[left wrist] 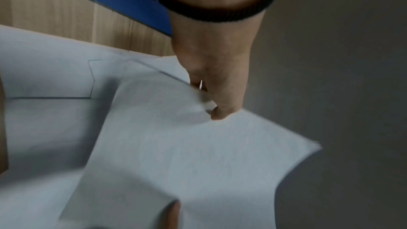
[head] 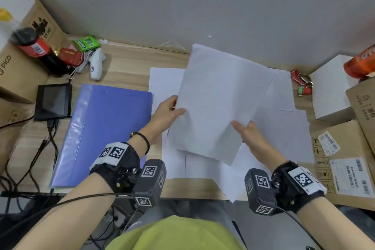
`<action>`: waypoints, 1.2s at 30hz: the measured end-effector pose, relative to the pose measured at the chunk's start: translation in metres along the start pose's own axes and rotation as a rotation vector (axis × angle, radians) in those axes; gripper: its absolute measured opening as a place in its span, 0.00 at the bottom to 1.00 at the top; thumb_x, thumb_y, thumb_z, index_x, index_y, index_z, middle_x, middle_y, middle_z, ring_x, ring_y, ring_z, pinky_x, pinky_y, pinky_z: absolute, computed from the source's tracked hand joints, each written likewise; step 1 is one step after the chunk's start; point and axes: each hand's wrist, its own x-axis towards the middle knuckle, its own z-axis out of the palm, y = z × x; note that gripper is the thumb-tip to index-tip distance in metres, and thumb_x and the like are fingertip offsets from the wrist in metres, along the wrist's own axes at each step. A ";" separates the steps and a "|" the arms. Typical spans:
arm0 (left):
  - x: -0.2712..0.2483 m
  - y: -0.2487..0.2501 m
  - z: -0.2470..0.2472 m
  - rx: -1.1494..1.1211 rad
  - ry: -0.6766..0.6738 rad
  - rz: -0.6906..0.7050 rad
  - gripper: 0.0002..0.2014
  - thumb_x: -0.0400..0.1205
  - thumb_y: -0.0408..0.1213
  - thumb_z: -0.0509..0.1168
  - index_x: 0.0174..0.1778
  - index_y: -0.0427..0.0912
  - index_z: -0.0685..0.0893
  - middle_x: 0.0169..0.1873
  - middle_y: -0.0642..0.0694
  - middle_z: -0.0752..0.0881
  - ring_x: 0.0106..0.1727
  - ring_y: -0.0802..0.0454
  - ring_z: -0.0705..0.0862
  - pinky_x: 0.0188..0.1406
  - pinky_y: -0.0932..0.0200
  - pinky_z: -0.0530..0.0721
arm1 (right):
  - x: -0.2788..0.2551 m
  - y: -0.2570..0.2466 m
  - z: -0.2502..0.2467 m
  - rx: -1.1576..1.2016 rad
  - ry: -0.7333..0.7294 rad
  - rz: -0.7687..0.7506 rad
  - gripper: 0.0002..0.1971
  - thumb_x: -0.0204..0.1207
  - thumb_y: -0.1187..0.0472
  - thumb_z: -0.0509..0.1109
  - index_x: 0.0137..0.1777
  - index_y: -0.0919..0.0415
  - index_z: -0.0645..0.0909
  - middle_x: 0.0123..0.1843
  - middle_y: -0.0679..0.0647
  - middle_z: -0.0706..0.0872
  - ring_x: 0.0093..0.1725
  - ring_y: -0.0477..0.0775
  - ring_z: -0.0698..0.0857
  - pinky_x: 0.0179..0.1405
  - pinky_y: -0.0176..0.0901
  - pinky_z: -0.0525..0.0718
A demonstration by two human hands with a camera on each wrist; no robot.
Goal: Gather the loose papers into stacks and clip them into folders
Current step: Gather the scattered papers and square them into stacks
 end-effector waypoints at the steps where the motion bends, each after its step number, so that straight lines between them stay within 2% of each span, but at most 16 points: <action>1: 0.004 -0.004 -0.006 -0.002 0.023 -0.002 0.15 0.83 0.33 0.64 0.65 0.48 0.80 0.62 0.51 0.84 0.63 0.53 0.83 0.66 0.53 0.81 | 0.003 0.004 -0.005 0.021 0.034 0.005 0.17 0.84 0.54 0.62 0.71 0.56 0.70 0.63 0.48 0.81 0.65 0.53 0.79 0.64 0.50 0.77; 3: 0.012 -0.021 -0.018 0.004 0.098 -0.070 0.18 0.84 0.33 0.61 0.69 0.50 0.77 0.70 0.51 0.78 0.70 0.53 0.77 0.71 0.53 0.76 | 0.006 0.015 -0.013 0.073 0.114 0.031 0.12 0.85 0.60 0.60 0.66 0.53 0.71 0.53 0.46 0.82 0.58 0.53 0.78 0.50 0.43 0.75; 4: 0.015 -0.032 -0.023 0.016 0.125 -0.129 0.20 0.85 0.34 0.60 0.73 0.50 0.74 0.74 0.50 0.74 0.74 0.51 0.74 0.72 0.52 0.73 | 0.007 0.020 -0.017 0.104 0.148 0.058 0.10 0.85 0.62 0.59 0.65 0.52 0.70 0.50 0.45 0.81 0.55 0.52 0.76 0.48 0.42 0.73; 5: 0.018 -0.042 -0.027 0.032 0.136 -0.191 0.22 0.86 0.34 0.59 0.77 0.48 0.70 0.77 0.48 0.70 0.76 0.49 0.71 0.74 0.51 0.72 | 0.009 0.029 -0.020 0.119 0.166 0.102 0.11 0.85 0.62 0.59 0.65 0.52 0.70 0.50 0.46 0.80 0.55 0.53 0.75 0.52 0.44 0.72; 7: 0.022 -0.061 -0.029 0.099 0.119 -0.279 0.26 0.87 0.34 0.57 0.82 0.45 0.63 0.80 0.45 0.65 0.79 0.47 0.67 0.78 0.51 0.68 | 0.013 0.050 -0.024 0.124 0.175 0.191 0.14 0.84 0.61 0.61 0.68 0.55 0.71 0.58 0.51 0.81 0.57 0.56 0.77 0.60 0.51 0.70; 10: 0.026 -0.077 -0.023 0.232 0.044 -0.270 0.28 0.87 0.30 0.54 0.84 0.46 0.58 0.85 0.47 0.53 0.85 0.50 0.54 0.79 0.55 0.59 | 0.021 0.084 -0.029 0.120 0.188 0.314 0.18 0.81 0.58 0.65 0.69 0.61 0.71 0.63 0.56 0.80 0.63 0.62 0.79 0.62 0.55 0.73; 12: 0.030 -0.082 -0.014 0.339 -0.031 -0.255 0.30 0.86 0.29 0.54 0.85 0.48 0.58 0.85 0.49 0.45 0.86 0.50 0.47 0.80 0.53 0.58 | 0.025 0.104 -0.031 0.116 0.195 0.359 0.22 0.78 0.55 0.67 0.70 0.62 0.71 0.65 0.60 0.81 0.64 0.66 0.79 0.59 0.57 0.76; 15: 0.038 -0.090 -0.003 0.519 -0.072 -0.232 0.28 0.84 0.31 0.57 0.82 0.51 0.64 0.85 0.49 0.39 0.86 0.50 0.40 0.78 0.51 0.61 | 0.030 0.123 -0.034 0.132 0.204 0.394 0.24 0.76 0.53 0.69 0.70 0.62 0.72 0.66 0.62 0.81 0.64 0.68 0.80 0.62 0.61 0.78; 17: 0.039 -0.093 0.002 0.530 -0.040 -0.230 0.27 0.83 0.33 0.59 0.79 0.53 0.70 0.85 0.50 0.41 0.86 0.50 0.41 0.79 0.51 0.63 | 0.029 0.121 -0.036 0.140 0.202 0.404 0.26 0.74 0.52 0.70 0.70 0.61 0.72 0.67 0.62 0.81 0.64 0.68 0.80 0.63 0.62 0.77; 19: 0.039 -0.091 0.003 0.525 0.045 -0.205 0.24 0.81 0.34 0.61 0.75 0.52 0.74 0.84 0.48 0.49 0.84 0.48 0.48 0.79 0.49 0.64 | 0.034 0.124 -0.038 0.155 0.214 0.413 0.29 0.72 0.52 0.71 0.72 0.60 0.70 0.68 0.61 0.80 0.66 0.68 0.79 0.66 0.64 0.76; 21: 0.042 -0.084 0.000 0.513 0.156 -0.181 0.24 0.81 0.33 0.63 0.74 0.48 0.74 0.81 0.45 0.55 0.82 0.46 0.52 0.80 0.51 0.61 | 0.043 0.127 -0.040 0.186 0.232 0.398 0.30 0.71 0.52 0.71 0.73 0.60 0.70 0.69 0.62 0.79 0.66 0.68 0.79 0.67 0.65 0.76; 23: 0.049 -0.077 -0.006 0.500 0.213 -0.190 0.27 0.81 0.32 0.64 0.77 0.45 0.71 0.82 0.44 0.53 0.83 0.45 0.51 0.79 0.52 0.58 | 0.036 0.112 -0.036 0.210 0.257 0.383 0.30 0.72 0.53 0.71 0.73 0.61 0.70 0.69 0.62 0.79 0.65 0.67 0.79 0.65 0.61 0.76; 27: 0.067 -0.067 -0.016 0.488 0.159 -0.219 0.36 0.82 0.31 0.64 0.85 0.41 0.55 0.85 0.43 0.46 0.86 0.48 0.47 0.81 0.52 0.57 | 0.036 0.094 -0.030 0.305 0.361 0.254 0.20 0.82 0.61 0.64 0.72 0.63 0.71 0.65 0.57 0.81 0.61 0.58 0.79 0.58 0.48 0.73; 30: 0.072 -0.065 -0.016 0.515 0.134 -0.214 0.37 0.82 0.30 0.62 0.85 0.38 0.50 0.85 0.44 0.46 0.86 0.51 0.46 0.80 0.55 0.54 | 0.049 0.081 -0.029 0.344 0.346 0.250 0.22 0.80 0.61 0.65 0.74 0.62 0.71 0.66 0.58 0.81 0.62 0.60 0.79 0.58 0.49 0.73; 32: 0.072 -0.066 -0.015 0.577 0.106 -0.203 0.37 0.82 0.32 0.61 0.85 0.39 0.50 0.85 0.45 0.47 0.85 0.51 0.46 0.80 0.55 0.53 | 0.058 0.074 -0.027 0.338 0.305 0.276 0.22 0.79 0.61 0.66 0.73 0.62 0.71 0.64 0.60 0.81 0.58 0.61 0.80 0.53 0.49 0.75; 36: 0.066 -0.071 -0.009 0.566 0.037 -0.211 0.36 0.84 0.33 0.61 0.85 0.42 0.51 0.86 0.48 0.47 0.86 0.53 0.48 0.81 0.56 0.52 | 0.071 0.076 -0.017 0.264 0.188 0.302 0.19 0.81 0.62 0.64 0.71 0.64 0.73 0.59 0.62 0.84 0.56 0.64 0.84 0.52 0.52 0.79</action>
